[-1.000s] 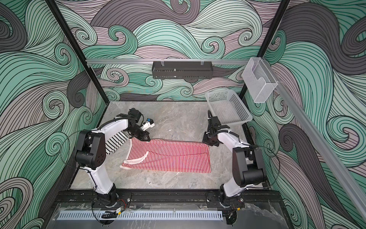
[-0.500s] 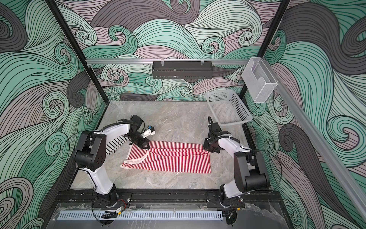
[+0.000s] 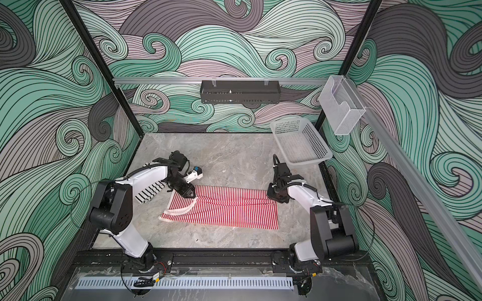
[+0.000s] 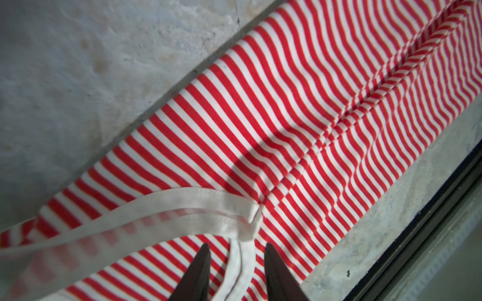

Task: Fold and stack tank tops
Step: Fold the tank top at the center of the table, then smooth out the tank top at the center of the table.

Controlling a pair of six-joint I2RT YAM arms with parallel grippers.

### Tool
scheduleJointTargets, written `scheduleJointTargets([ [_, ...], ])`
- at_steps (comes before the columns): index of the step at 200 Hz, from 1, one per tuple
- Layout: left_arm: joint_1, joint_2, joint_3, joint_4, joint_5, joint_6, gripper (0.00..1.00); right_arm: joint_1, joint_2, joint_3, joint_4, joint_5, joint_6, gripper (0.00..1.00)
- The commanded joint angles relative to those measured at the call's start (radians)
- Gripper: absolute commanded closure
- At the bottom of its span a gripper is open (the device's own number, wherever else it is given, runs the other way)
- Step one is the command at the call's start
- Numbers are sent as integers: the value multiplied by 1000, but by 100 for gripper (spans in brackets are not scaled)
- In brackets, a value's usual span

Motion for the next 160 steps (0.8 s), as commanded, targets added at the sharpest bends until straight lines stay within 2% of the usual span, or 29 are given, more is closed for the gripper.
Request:
scheduleJointTargets([
  [1, -2, -54, 57, -1, -74, -2, 59, 50, -8, 44, 10, 5, 50, 72],
  [37, -2, 26, 156, 100, -223, -39, 58, 104, 100, 79, 69, 3, 80, 79],
  [62, -2, 166, 286, 59, -280, -45, 58, 120, 174, 89, 101, -3, 93, 83],
  [88, -2, 269, 364, 42, -402, -53, 58, 129, 206, 64, 135, -4, 106, 85],
  [123, -1, 305, 371, 22, -472, -53, 59, 137, 206, 23, 151, -3, 112, 87],
  [160, 5, 251, 303, -5, -502, -53, 59, 144, 184, -6, 145, 5, 120, 87],
])
